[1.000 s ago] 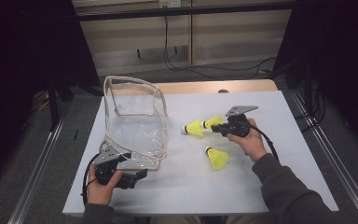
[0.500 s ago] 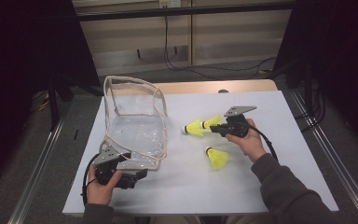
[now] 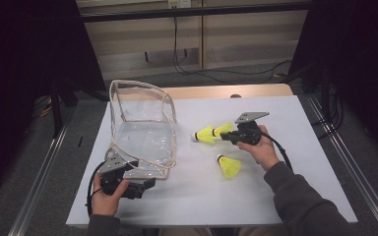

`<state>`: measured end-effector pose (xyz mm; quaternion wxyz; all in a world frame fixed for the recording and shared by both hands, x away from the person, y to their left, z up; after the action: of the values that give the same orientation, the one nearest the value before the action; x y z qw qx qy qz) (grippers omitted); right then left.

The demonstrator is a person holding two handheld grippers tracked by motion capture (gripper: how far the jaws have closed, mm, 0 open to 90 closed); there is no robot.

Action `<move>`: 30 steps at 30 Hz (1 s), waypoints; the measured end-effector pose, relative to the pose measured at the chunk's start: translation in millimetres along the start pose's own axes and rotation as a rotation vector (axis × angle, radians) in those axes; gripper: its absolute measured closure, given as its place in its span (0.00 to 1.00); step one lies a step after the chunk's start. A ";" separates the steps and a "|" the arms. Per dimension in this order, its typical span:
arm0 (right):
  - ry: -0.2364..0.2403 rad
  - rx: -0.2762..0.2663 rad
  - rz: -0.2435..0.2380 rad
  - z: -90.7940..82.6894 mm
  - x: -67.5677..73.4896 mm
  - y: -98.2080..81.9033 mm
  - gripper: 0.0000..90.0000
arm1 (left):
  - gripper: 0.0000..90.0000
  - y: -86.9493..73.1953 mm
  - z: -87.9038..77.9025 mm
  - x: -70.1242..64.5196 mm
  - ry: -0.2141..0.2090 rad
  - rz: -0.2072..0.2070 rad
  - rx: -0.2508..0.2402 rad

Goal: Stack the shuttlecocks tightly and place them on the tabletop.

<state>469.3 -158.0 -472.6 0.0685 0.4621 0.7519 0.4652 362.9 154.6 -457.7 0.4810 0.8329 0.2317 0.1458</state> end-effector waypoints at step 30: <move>0.008 0.000 0.009 5.4 1.6 0.4 0.98 | 0.04 -0.3 -0.3 0.4 0.000 0.002 0.002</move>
<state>471.6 -153.4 -474.8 0.0633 0.4635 0.7502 0.4673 363.1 155.2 -457.8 0.4800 0.8336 0.2310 0.1460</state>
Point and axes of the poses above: each handheld gripper's, and its own axes: z roughly forward along the jaws, y roughly out of its top, x roughly to its left, the point moved 8 cm from there along z, roughly forward along the jaws, and after that the axes turned 15 degrees about z, right-handed, at the moved point
